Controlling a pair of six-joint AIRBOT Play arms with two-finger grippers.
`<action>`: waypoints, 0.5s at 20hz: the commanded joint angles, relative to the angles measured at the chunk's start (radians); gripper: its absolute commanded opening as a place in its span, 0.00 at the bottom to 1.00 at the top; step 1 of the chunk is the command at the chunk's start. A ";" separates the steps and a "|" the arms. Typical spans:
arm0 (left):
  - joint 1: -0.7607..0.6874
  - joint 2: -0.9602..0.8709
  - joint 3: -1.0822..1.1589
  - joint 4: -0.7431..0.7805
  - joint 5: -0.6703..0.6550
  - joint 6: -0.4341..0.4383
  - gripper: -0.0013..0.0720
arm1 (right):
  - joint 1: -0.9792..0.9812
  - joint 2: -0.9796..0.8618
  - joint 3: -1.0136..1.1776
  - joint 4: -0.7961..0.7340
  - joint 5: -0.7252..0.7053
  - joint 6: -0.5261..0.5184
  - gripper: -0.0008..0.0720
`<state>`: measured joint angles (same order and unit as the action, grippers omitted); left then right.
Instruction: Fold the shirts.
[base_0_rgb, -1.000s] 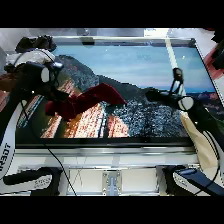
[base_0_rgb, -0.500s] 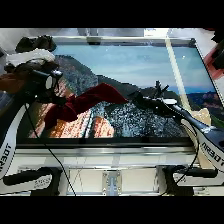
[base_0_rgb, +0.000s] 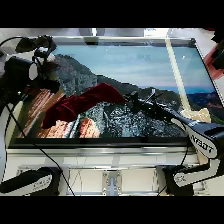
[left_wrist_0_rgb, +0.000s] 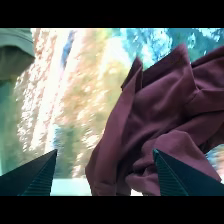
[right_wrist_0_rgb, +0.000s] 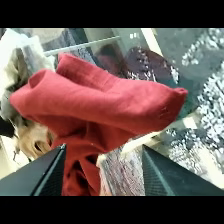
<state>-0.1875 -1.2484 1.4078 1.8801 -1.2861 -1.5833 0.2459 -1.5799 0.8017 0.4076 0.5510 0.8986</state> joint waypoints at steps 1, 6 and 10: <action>0.001 0.020 0.007 0.000 0.002 -0.003 0.98 | 0.013 -0.009 0.000 0.042 -0.077 0.064 0.76; 0.001 0.020 0.007 -0.005 0.003 -0.007 0.98 | 0.023 -0.010 0.000 0.019 -0.174 0.162 0.76; 0.001 0.020 0.007 -0.006 0.010 -0.018 0.98 | 0.059 -0.047 0.000 0.029 -0.204 0.187 0.76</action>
<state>-0.1871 -1.2297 1.4139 1.8759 -1.2819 -1.5936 0.2844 -1.6032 0.8028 0.4362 0.3832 1.0523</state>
